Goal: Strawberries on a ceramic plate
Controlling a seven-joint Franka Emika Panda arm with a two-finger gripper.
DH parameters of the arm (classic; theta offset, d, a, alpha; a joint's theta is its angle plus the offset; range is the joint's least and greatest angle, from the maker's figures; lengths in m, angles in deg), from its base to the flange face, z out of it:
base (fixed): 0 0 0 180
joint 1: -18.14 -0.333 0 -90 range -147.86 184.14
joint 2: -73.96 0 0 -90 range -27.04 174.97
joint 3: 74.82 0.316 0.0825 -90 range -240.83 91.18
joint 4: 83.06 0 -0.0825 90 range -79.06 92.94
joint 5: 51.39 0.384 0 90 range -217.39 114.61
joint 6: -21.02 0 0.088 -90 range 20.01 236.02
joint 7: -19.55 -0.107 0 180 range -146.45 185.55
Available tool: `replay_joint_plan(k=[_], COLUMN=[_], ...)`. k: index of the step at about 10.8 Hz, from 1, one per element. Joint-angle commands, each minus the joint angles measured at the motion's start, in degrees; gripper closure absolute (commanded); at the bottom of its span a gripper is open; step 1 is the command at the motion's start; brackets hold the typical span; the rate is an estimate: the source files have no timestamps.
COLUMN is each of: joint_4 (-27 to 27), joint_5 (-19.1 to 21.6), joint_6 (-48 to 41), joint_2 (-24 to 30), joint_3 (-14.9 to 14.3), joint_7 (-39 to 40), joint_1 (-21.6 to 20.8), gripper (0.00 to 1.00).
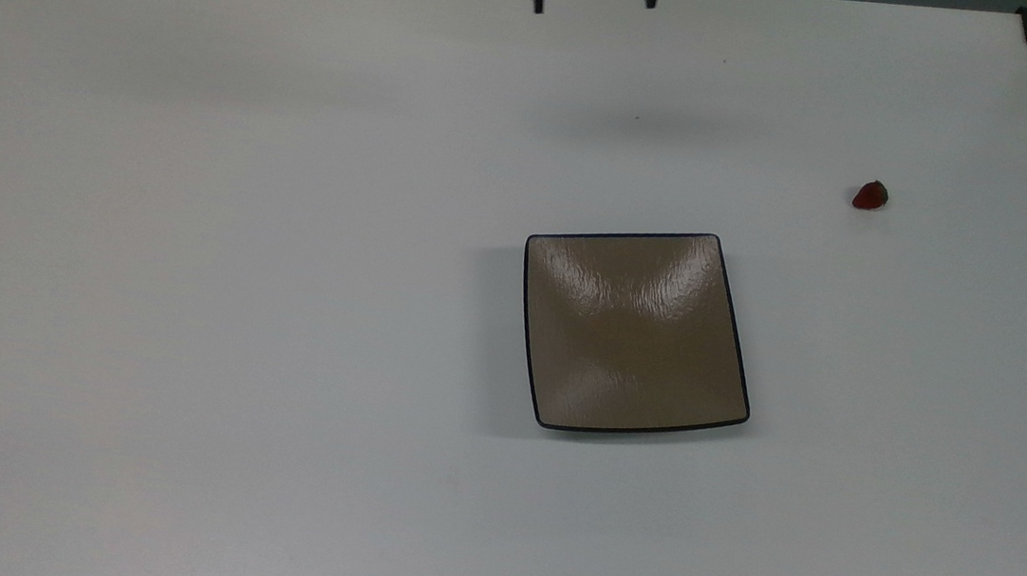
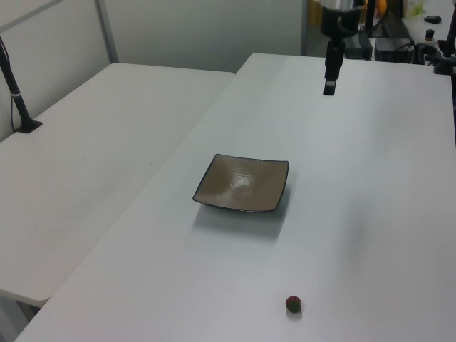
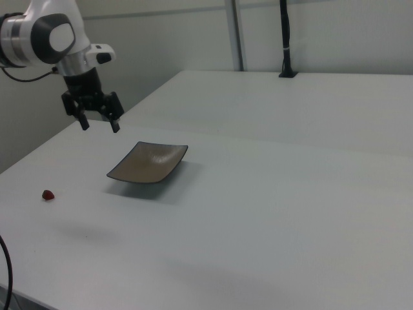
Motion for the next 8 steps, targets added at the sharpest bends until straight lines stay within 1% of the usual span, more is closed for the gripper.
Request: replay_joint_plan(k=[1,3,4,5,6,7,8], joint_4=[-0.59,-2.35,-3.40,-4.54,-5.95,-6.13,-6.14], joint_5=[0.88,0.79,0.79,0.62,0.36,0.27,-0.34], joint_6=[0.27,0.36,0.54,0.97,1.24,1.59,4.99], joint_2=[0.08,-0.97,-1.76,-2.72,-3.60,-4.13,-5.18], joint_3=[5.79,9.65,11.24,13.77,15.89,17.56,19.93], joint_7=[-1.60,-5.03,-8.01,-11.60,-14.16,-15.75,-18.47], joint_1=[1.44,1.18,0.75,0.74,0.74,0.48,0.30], gripper=[0.00,0.00,0.00,0.00,0.00,0.00,0.00])
